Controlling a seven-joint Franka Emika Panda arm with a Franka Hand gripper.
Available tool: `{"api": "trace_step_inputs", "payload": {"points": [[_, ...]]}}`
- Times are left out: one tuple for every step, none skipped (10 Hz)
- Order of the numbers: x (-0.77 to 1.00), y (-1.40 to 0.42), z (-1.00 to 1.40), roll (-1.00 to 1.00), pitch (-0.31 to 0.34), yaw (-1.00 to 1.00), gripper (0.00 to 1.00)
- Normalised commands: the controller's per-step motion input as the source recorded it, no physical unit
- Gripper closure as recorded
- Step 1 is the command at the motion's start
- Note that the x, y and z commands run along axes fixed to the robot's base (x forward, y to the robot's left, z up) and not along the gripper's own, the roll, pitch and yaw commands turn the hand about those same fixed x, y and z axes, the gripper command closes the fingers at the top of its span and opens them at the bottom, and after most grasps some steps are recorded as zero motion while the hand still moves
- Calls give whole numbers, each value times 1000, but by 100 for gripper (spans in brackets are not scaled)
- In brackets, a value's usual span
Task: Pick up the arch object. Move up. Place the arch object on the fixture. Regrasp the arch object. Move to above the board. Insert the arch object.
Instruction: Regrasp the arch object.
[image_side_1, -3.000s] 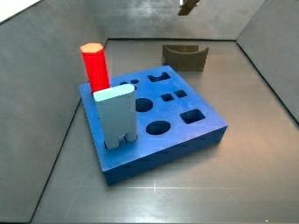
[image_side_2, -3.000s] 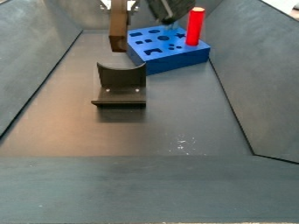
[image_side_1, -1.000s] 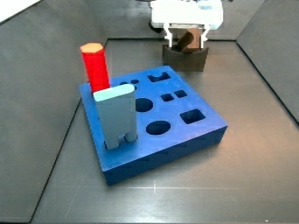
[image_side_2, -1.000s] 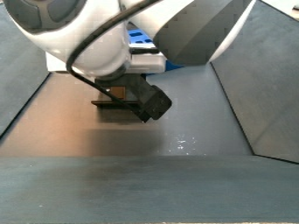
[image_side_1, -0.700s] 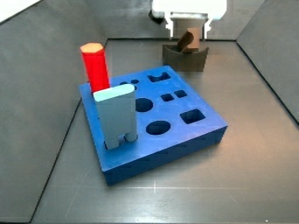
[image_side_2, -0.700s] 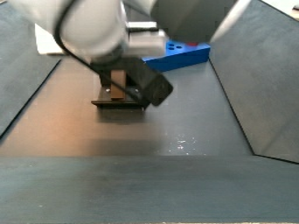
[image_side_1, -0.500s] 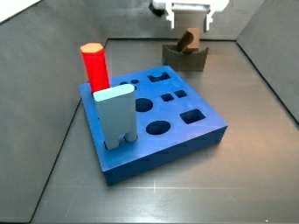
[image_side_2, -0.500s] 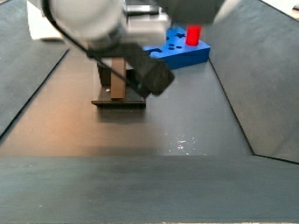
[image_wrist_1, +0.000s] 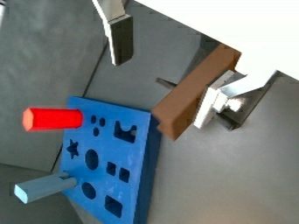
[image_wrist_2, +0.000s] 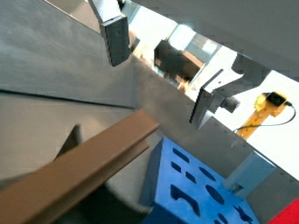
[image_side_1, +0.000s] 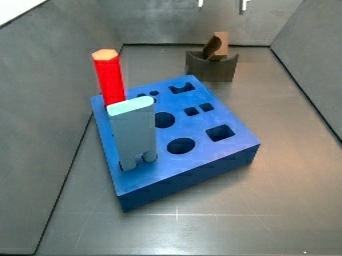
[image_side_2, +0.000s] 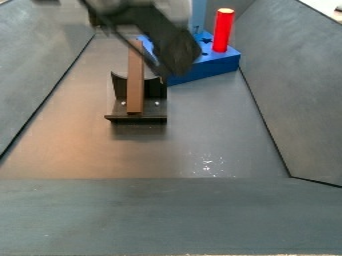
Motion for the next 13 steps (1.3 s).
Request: {"api": "trace_step_inputs", "payload": {"points": [[-16, -1000, 810, 1000, 41, 13, 0], [-57, -1000, 741, 1000, 32, 12, 0], [-57, -894, 574, 1000, 29, 12, 0], [-41, -704, 336, 1000, 28, 12, 0], [-17, -509, 136, 1000, 26, 12, 0], [-1, -232, 67, 1000, 27, 13, 0], [-10, -57, 60, 1000, 26, 13, 0], [-13, -32, 43, 1000, 25, 13, 0], [-4, -47, 16, 1000, 21, 14, 0], [0, -41, 11, 1000, 18, 15, 0], [4, -27, 6, 1000, 16, 16, 0], [10, -25, 3, 1000, 15, 18, 0], [13, -23, 3, 1000, 16, 19, 0]]}}
